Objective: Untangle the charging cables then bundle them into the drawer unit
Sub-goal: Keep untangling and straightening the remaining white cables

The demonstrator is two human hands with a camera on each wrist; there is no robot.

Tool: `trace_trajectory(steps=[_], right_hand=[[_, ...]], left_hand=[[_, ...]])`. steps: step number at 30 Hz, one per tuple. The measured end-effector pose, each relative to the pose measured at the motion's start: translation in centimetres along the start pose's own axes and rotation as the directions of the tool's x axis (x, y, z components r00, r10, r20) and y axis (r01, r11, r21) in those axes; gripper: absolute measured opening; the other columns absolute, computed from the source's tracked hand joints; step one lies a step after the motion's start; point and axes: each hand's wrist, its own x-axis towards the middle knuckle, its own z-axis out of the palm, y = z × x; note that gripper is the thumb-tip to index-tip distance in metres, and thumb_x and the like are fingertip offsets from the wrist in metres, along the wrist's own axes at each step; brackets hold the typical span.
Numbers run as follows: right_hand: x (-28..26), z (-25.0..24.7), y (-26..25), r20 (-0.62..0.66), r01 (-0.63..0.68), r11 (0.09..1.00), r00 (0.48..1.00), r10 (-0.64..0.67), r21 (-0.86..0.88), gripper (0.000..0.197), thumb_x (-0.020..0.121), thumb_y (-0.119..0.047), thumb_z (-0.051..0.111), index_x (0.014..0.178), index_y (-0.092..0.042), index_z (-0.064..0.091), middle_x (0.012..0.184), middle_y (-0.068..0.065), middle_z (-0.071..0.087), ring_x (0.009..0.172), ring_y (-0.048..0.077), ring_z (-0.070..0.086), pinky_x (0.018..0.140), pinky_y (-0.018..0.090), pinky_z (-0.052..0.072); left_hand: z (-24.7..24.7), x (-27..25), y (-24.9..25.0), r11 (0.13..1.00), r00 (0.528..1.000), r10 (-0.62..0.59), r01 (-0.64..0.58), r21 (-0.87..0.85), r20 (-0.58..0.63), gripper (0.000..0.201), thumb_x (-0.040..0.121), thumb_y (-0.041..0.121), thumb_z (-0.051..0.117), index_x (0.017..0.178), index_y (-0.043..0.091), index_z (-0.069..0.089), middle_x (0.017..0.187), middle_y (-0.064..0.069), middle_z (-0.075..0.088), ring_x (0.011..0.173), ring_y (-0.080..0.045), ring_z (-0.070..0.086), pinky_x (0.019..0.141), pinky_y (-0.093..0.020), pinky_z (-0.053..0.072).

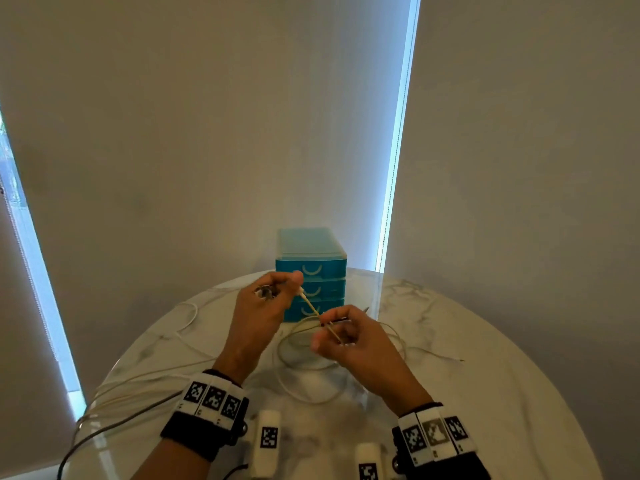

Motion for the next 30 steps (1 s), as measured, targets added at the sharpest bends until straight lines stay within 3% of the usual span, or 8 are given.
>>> trace_trajectory(steps=[4,8,14,16,18,21,24,30], right_hand=[[0.1,-2.1,0.9,0.004,-0.028,0.953,1.000,0.030,-0.302,0.022,0.092,-0.027,0.085,0.108,-0.031,0.071,0.099,-0.011,0.081,0.096,0.002,0.075,0.094,0.030,0.060],[0.3,-2.9,0.6,-0.243,0.029,0.986,0.968,-0.069,-0.165,0.018,0.094,-0.005,0.079,0.100,-0.020,0.070,0.096,-0.008,0.082,0.094,0.007,0.077,0.091,0.039,0.063],[-0.2,-1.3,-2.4,-0.627,0.301,0.950,0.725,-0.286,-0.085,0.015,0.100,-0.013,0.076,0.106,-0.026,0.073,0.105,-0.016,0.080,0.103,0.008,0.074,0.094,0.028,0.060],[-0.5,-0.7,-2.7,-0.648,0.320,0.941,0.694,-0.314,-0.113,0.016,0.099,-0.015,0.077,0.105,-0.029,0.073,0.105,-0.019,0.079,0.103,0.006,0.073,0.092,0.025,0.060],[-0.4,-0.5,-2.7,-0.656,0.329,0.940,0.690,-0.306,-0.092,0.016,0.098,-0.015,0.078,0.106,-0.028,0.072,0.105,-0.016,0.079,0.102,0.007,0.075,0.091,0.028,0.062],[-0.3,-0.5,-2.8,-0.649,0.303,0.952,0.715,-0.259,-0.046,0.014,0.096,-0.015,0.080,0.102,-0.026,0.074,0.103,-0.010,0.081,0.100,0.013,0.077,0.091,0.038,0.064],[-0.4,-1.7,-3.0,-0.720,0.347,0.936,0.636,-0.277,-0.054,0.014,0.097,-0.010,0.078,0.098,-0.023,0.077,0.103,-0.006,0.080,0.099,0.015,0.077,0.090,0.035,0.063],[-0.3,-5.6,-3.4,-0.892,0.433,0.864,0.450,0.042,0.259,0.016,0.107,-0.008,0.063,0.121,-0.009,0.071,0.098,-0.007,0.081,0.093,0.016,0.081,0.086,0.028,0.065]], left_hand=[[-1.4,1.1,-0.2,0.960,0.978,-0.084,0.027,-0.280,-0.192,0.028,0.098,0.045,0.073,0.099,0.018,0.079,0.061,0.004,0.046,0.046,-0.008,0.031,0.040,-0.022,0.027],[-1.6,1.4,-0.4,0.920,0.962,-0.166,0.072,-0.384,-0.218,0.033,0.099,0.050,0.069,0.091,0.018,0.075,0.059,0.001,0.040,0.044,-0.008,0.027,0.038,-0.020,0.024],[0.4,0.0,0.0,0.978,0.987,-0.133,0.145,-0.153,0.087,0.049,0.095,0.065,0.065,0.101,0.017,0.070,0.064,0.001,0.040,0.051,-0.013,0.025,0.043,-0.022,0.023],[1.0,-0.3,0.4,0.988,0.965,-0.152,0.150,0.025,0.215,0.052,0.086,0.065,0.070,0.122,0.027,0.071,0.072,0.007,0.061,0.048,-0.007,0.041,0.044,-0.021,0.035],[1.5,-0.7,0.2,0.974,0.918,-0.181,0.117,0.196,0.351,0.073,0.074,0.064,0.082,0.141,0.042,0.060,0.092,0.005,0.075,0.061,-0.004,0.065,0.063,-0.020,0.053],[1.9,-0.9,-0.9,0.939,0.882,-0.219,0.075,0.335,0.418,0.086,0.065,0.061,0.096,0.139,0.049,0.053,0.098,0.007,0.078,0.091,-0.003,0.074,0.083,-0.023,0.055],[1.2,0.0,-1.5,0.923,0.956,-0.213,0.130,0.362,0.199,0.042,0.081,0.061,0.086,0.108,0.031,0.077,0.094,0.009,0.078,0.088,-0.006,0.073,0.073,-0.021,0.051],[-2.9,2.5,-3.1,0.926,0.952,-0.211,0.267,0.265,-0.220,0.037,0.100,0.053,0.070,0.088,0.018,0.075,0.076,0.002,0.066,0.070,-0.021,0.054,0.066,-0.035,0.044]])
